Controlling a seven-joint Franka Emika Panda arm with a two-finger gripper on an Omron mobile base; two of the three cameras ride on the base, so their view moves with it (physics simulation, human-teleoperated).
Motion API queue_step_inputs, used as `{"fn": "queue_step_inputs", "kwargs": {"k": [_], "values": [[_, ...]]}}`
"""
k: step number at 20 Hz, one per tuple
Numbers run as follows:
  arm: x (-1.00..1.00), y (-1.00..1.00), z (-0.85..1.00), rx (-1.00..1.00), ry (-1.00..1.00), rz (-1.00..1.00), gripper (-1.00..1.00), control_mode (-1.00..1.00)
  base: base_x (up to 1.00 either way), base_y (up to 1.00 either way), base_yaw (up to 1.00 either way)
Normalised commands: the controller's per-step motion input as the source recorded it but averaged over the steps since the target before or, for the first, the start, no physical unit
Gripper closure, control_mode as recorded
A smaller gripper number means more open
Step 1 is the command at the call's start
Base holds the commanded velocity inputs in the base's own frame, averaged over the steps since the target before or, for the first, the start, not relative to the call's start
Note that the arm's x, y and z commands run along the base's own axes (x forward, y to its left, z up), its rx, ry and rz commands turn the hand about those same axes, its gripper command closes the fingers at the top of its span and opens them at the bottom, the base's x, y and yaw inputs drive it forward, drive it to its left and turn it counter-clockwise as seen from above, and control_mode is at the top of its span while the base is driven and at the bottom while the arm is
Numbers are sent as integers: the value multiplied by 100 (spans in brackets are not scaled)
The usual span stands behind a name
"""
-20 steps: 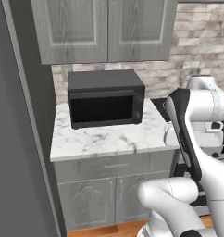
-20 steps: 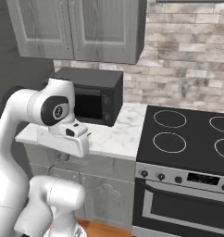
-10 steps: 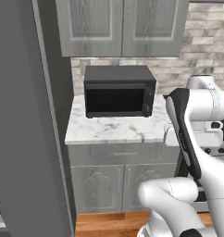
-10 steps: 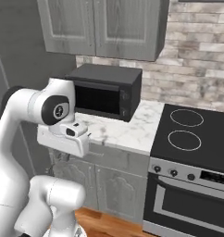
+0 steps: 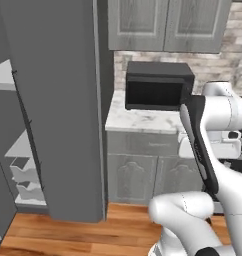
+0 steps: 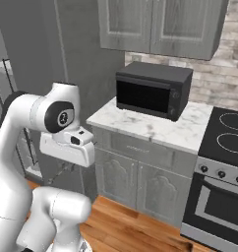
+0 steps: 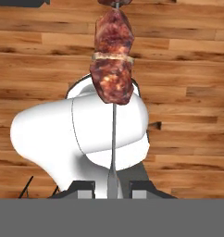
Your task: Store the kebab skewer in the freezer for long-term storage. Close the freezer door after placing the cooked food.
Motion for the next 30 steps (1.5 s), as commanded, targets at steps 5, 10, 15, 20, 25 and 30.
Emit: {"fn": "queue_step_inputs", "kwargs": {"k": [5, 10, 15, 20, 25, 30], "values": [[0, 0, 0, 0, 0, 0, 100, 100, -43, 77, 20], [0, 0, 0, 0, 0, 0, 100, 100, -4, 89, 15], [0, 0, 0, 0, 0, 0, 100, 100, 0, 94, 5], [0, 0, 0, 0, 0, 0, 100, 100, 20, 93, 0], [0, 0, 0, 0, 0, 0, 100, 100, 61, 81, 4], [0, 0, 0, 0, 0, 0, 100, 100, 24, 54, 28]]}}
